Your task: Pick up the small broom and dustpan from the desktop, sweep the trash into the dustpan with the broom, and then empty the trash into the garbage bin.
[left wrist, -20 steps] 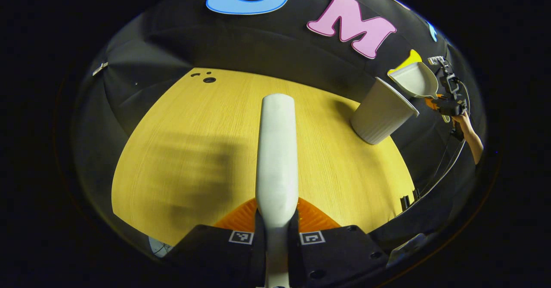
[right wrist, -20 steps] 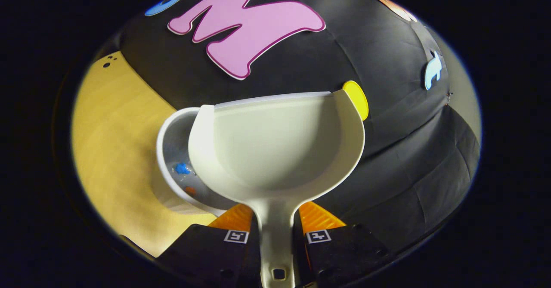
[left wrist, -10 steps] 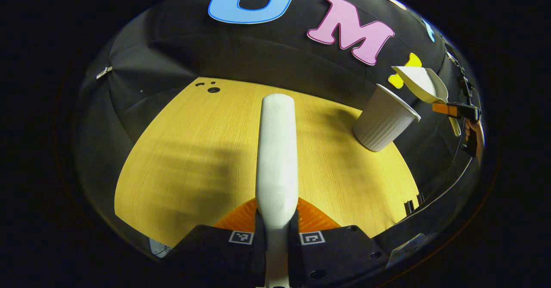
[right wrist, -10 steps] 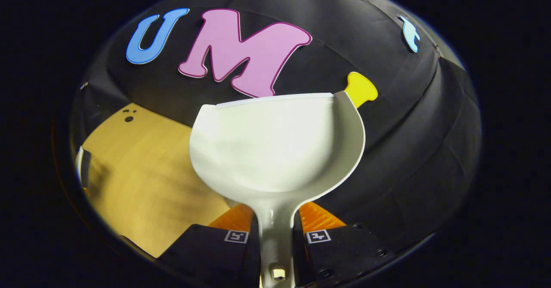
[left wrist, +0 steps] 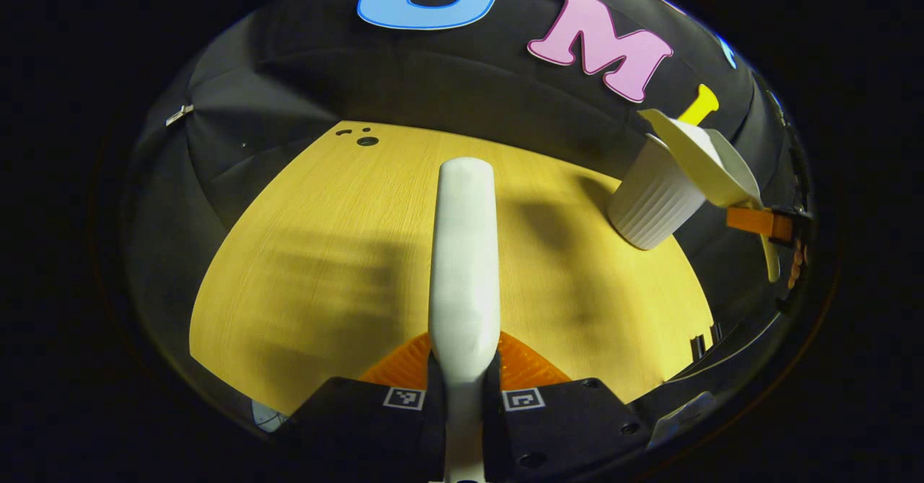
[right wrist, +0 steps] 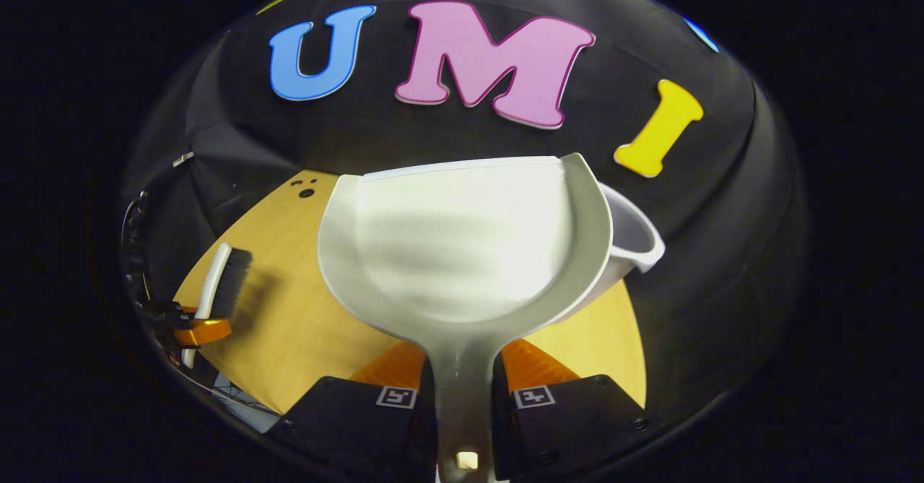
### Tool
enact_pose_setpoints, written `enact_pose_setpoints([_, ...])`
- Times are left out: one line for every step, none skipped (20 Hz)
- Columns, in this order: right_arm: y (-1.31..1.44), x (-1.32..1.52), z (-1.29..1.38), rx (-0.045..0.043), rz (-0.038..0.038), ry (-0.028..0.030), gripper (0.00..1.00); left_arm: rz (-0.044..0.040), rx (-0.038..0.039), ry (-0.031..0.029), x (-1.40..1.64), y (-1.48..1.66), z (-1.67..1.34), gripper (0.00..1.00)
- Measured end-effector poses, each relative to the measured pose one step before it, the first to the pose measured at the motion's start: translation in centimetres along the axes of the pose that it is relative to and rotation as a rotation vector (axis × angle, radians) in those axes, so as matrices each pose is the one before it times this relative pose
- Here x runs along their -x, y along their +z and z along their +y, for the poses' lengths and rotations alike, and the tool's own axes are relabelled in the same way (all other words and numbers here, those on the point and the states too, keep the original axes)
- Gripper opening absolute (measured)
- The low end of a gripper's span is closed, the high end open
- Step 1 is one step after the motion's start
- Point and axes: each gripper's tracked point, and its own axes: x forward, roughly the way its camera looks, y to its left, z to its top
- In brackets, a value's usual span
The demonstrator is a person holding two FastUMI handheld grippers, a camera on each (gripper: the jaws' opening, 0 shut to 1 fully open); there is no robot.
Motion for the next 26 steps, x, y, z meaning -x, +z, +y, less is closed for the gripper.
enact_pose_setpoints([-1.041, -0.170, 0.053, -0.01794, 0.02535, 0.02982, 0.34, 0.00657, -0.01049, 0.00580, -0.116, -0.225, 0.006, 0.25])
enact_pose_setpoints([-1.532, -0.360, -0.094, -0.00848, 0.03135, 0.01847, 0.37, 0.00674, -0.01127, 0.00873, -0.146, -0.105, 0.166, 0.25])
enact_pose_setpoints([-1.269, -0.296, -0.218, -0.00326, 0.03921, 0.01006, 0.34, 0.01179, -0.01126, 0.00559, -0.415, -0.265, 0.051, 0.25])
enact_pose_setpoints([-1.617, -0.629, 0.027, -0.00650, 0.03443, 0.01108, 0.34, 0.01360, -0.01173, 0.00943, -0.369, -0.274, 0.142, 0.25])
enact_pose_setpoints([-1.417, -0.683, 0.132, -0.00803, 0.02977, 0.01282, 0.34, 0.01382, -0.01483, 0.01223, -0.715, -0.199, 0.200, 0.25])
enact_pose_setpoints([-1.443, -1.008, 1.111, -0.00556, 0.02797, 0.00815, 0.34, 0.01234, -0.01628, 0.01029, -0.652, -0.077, 0.133, 0.25])
enact_pose_setpoints([-1.108, -0.795, 0.432, -0.00502, 0.02738, 0.00459, 0.34, 0.01111, -0.01868, 0.01214, -0.725, -0.042, 0.115, 0.25])
enact_pose_setpoints([-1.005, -1.023, 0.598, -0.00641, 0.02412, 0.00519, 0.34, 0.01018, -0.02122, 0.01292, -0.711, 0.084, 0.171, 0.25])
enact_pose_setpoints([-0.572, -0.775, 0.097, -0.00815, 0.02239, 0.00646, 0.34, 0.01550, -0.02225, 0.01350, -0.217, -0.119, -0.049, 0.25])
enact_pose_setpoints([-0.811, -0.835, 0.051, -0.00654, 0.02315, 0.00657, 0.30, 0.01316, -0.01976, 0.01263, -0.649, -0.182, 0.030, 0.26])
enact_pose_setpoints([-0.670, -0.472, -0.090, -0.00778, 0.02267, 0.00454, 0.34, 0.01199, -0.01258, 0.01006, -1.069, 0.025, -0.094, 0.25])
enact_pose_setpoints([-0.683, -0.266, 0.021, -0.00879, 0.02038, 0.00615, 0.34, 0.01055, -0.01283, 0.01098, -0.792, -0.001, -0.040, 0.24])
enact_pose_setpoints([-0.446, -0.345, 0.027, -0.01117, 0.01993, 0.00749, 0.38, 0.01501, -0.01298, 0.01112, -0.570, -0.045, -0.122, 0.25])
enact_pose_setpoints([-0.541, -0.210, 0.111, -0.00916, 0.01956, 0.00713, 0.38, 0.01347, -0.01492, 0.00764, -0.612, 0.001, -0.035, 0.26])
enact_pose_setpoints([-0.320, -0.109, 0.040, -0.00811, 0.01880, 0.00543, 0.38, 0.01132, -0.01259, 0.00702, -0.633, 0.106, -0.030, 0.26])
enact_pose_setpoints([-0.310, -0.154, 0.147, -0.00552, 0.01909, 0.00650, 0.38, 0.01124, -0.01004, 0.00400, -0.412, 0.256, -0.170, 0.26])
enact_pose_setpoints([-0.178, -0.108, 0.070, -0.00334, 0.01510, 0.00571, 0.34, 0.00939, -0.00490, 0.00288, -0.184, -0.076, -0.381, 0.26])
enact_pose_setpoints([-0.262, 0.027, 0.021, -0.00305, 0.01667, 0.00334, 0.34, 0.01016, 0.00170, 0.00118, -0.281, -0.067, -0.318, 0.26])
enact_pose_setpoints([-0.168, -0.022, 0.023, -0.00558, 0.01596, 0.00500, 0.34, 0.01026, 0.00548, -0.00114, -0.546, -0.193, -0.030, 0.27])
enact_pose_setpoints([-0.241, 0.006, 0.107, -0.00414, 0.01359, 0.00343, 0.34, 0.01034, 0.00524, 0.00301, -0.438, -0.055, -0.040, 0.27])
enact_pose_setpoints([0.172, 0.230, 0.103, 0.00492, -0.00594, 0.00249, 0.35, 0.01096, 0.00470, 0.00576, -0.640, -0.054, 0.023, 0.26])
enact_pose_setpoints([0.004, -0.402, -0.090, 0.00542, -0.00047, 0.00165, 0.35, 0.01324, 0.00464, 0.00435, -0.272, -0.206, -0.027, 0.27])
enact_pose_setpoints([0.103, -0.091, 0.061, -0.00040, 0.00641, 0.00722, 0.35, 0.01435, 0.00394, 0.00588, -0.187, -0.281, 0.166, 0.27])
enact_pose_setpoints([-0.227, 0.012, 0.120, -0.00215, 0.00892, 0.00954, 0.36, 0.00916, 0.00214, 0.00497, -0.009, -0.138, 0.000, 0.28])
enact_pose_setpoints([-0.069, -0.029, 0.038, -0.00109, 0.01318, 0.01095, 0.36, 0.00397, -0.00071, 0.01053, 0.223, -0.038, 0.052, 0.28])
enact_pose_setpoints([-0.168, -0.075, 0.025, 0.00273, 0.01314, 0.00637, 0.36, -0.00375, -0.00482, 0.00752, 0.204, 0.236, 0.010, 0.29])
